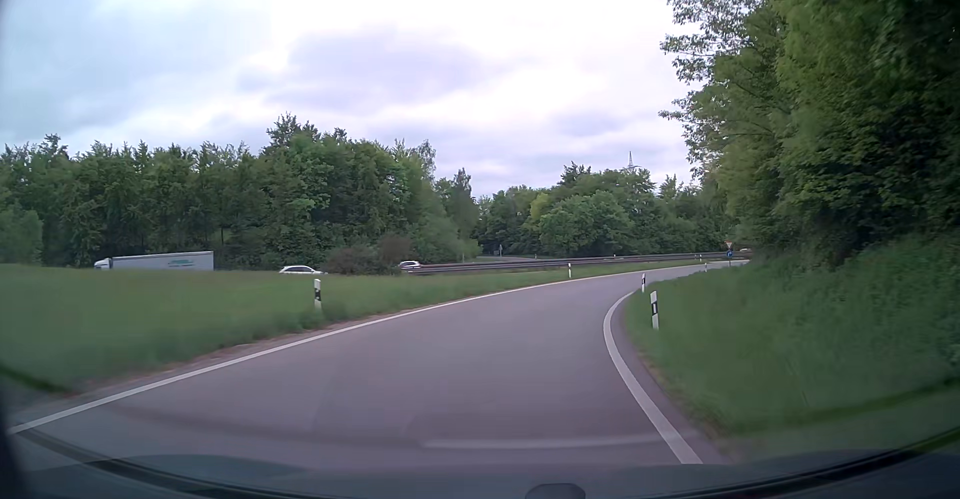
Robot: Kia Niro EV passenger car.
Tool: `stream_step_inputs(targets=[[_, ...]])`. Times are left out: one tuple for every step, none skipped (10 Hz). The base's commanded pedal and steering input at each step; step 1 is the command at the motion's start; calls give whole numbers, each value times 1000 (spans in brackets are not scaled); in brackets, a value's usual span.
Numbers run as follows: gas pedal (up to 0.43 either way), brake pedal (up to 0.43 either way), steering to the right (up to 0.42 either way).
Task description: Follow the waypoints while adhering to traffic rules and regulations
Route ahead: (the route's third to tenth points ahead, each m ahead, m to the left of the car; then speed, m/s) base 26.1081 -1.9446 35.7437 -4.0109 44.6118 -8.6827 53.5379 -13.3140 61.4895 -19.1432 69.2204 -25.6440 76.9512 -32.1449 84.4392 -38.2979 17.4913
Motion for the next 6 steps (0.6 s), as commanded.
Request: stream_step_inputs(targets=[[157,0,47],[157,0,49],[157,0,50],[150,0,51],[150,0,54],[150,0,58]])
